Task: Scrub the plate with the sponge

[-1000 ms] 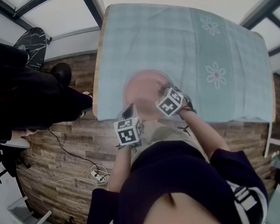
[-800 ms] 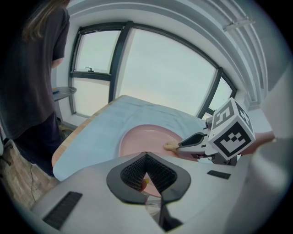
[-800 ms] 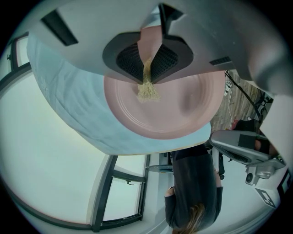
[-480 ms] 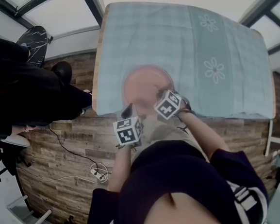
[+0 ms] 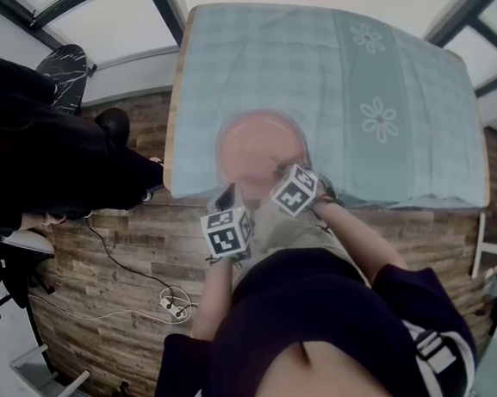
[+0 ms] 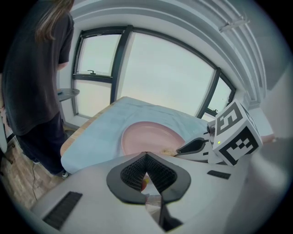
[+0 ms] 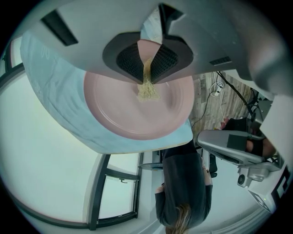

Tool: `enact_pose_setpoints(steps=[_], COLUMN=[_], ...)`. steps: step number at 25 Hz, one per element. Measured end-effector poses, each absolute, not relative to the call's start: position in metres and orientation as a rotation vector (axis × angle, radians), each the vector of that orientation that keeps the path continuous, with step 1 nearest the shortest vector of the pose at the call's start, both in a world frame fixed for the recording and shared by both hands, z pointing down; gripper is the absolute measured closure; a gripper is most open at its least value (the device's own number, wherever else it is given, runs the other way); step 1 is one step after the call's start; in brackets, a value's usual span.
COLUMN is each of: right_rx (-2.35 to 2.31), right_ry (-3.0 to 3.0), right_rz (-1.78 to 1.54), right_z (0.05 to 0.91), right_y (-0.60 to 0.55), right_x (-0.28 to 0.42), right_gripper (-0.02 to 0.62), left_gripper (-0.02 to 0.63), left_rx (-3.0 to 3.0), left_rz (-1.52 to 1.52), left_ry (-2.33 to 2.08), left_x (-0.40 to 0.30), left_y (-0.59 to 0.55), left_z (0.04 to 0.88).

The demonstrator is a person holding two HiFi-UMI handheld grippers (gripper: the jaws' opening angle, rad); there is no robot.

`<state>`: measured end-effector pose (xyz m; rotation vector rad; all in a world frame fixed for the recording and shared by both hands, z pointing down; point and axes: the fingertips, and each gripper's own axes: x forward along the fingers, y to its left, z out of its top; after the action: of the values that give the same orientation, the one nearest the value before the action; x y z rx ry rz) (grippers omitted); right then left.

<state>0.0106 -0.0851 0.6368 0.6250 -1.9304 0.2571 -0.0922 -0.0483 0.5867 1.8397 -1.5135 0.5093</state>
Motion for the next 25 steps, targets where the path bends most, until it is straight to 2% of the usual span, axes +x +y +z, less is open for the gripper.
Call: enact_pose_setpoints(steps=[9,25], right_rx=[0.613,0.829], right_ry=[-1.965,-2.249], right_rz=[0.280,0.444], right_z=[0.631,0.571], right_y=[-0.068,-0.017], right_x=[0.003,0.018], right_gripper=[0.540,0.540], left_gripper=[0.603,0.603], left_rx=[1.841,1.882], left_rz=[0.492,0.444], left_ry=[-1.538,-1.564], left_x=[-0.091,-0.069], left_y=[-0.035,0.010], left_z=[0.583,0.563])
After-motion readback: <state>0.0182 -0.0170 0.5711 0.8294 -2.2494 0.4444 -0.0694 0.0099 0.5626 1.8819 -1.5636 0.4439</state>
